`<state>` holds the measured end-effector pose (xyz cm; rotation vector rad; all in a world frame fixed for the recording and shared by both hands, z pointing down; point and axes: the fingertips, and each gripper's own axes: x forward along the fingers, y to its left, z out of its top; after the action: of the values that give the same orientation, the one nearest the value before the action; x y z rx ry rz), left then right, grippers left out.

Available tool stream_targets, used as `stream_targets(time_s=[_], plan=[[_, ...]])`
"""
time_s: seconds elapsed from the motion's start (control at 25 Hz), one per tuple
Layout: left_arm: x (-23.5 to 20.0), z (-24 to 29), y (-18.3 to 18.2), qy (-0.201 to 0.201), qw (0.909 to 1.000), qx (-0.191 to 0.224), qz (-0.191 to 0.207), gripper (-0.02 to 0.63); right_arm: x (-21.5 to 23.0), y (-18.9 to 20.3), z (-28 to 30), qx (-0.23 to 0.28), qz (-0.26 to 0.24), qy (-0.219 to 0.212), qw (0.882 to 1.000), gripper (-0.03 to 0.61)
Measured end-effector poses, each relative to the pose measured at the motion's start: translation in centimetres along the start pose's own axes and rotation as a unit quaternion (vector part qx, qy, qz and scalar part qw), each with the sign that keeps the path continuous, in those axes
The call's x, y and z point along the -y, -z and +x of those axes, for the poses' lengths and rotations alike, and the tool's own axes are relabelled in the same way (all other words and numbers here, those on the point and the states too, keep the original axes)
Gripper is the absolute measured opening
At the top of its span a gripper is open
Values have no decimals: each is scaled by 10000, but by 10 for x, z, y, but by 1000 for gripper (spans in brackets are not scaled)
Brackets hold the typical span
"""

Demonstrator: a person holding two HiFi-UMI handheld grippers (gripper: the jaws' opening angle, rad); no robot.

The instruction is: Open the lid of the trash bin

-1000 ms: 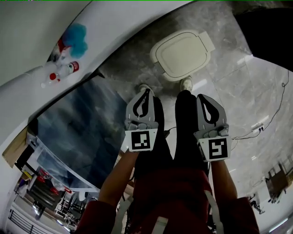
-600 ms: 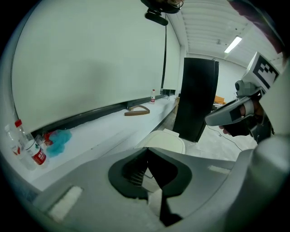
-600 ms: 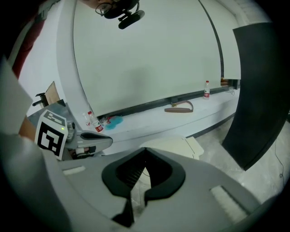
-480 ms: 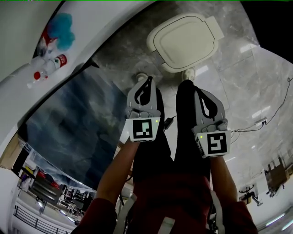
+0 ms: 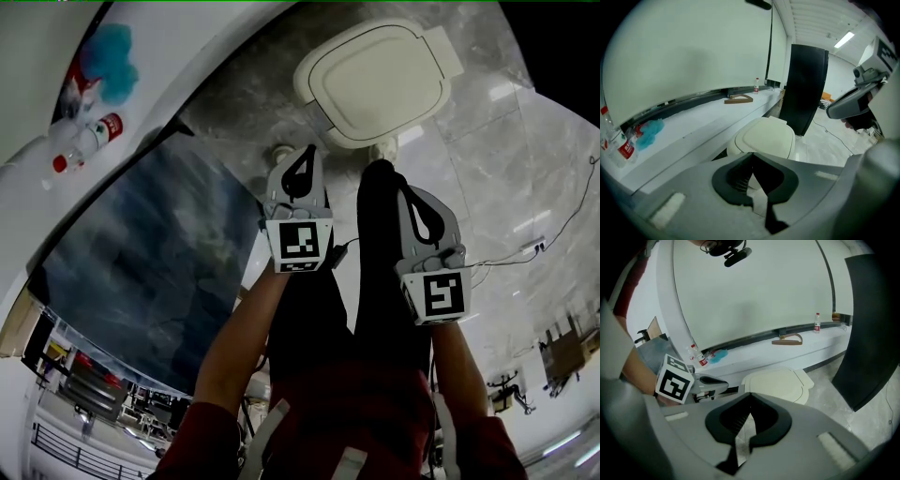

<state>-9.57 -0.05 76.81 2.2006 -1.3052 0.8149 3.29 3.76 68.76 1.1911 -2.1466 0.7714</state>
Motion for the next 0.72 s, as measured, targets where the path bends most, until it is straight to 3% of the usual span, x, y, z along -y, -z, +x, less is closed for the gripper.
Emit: stream_targets(time_s=[0.36,0.72], plan=[[-2,46,12,104,9995,-187,248,5,1,1,6,-70,77,-38,9999,0],[-20,70,20,22,9993,-341,145,5,8,1,7,-87,54,-2,9999,0]])
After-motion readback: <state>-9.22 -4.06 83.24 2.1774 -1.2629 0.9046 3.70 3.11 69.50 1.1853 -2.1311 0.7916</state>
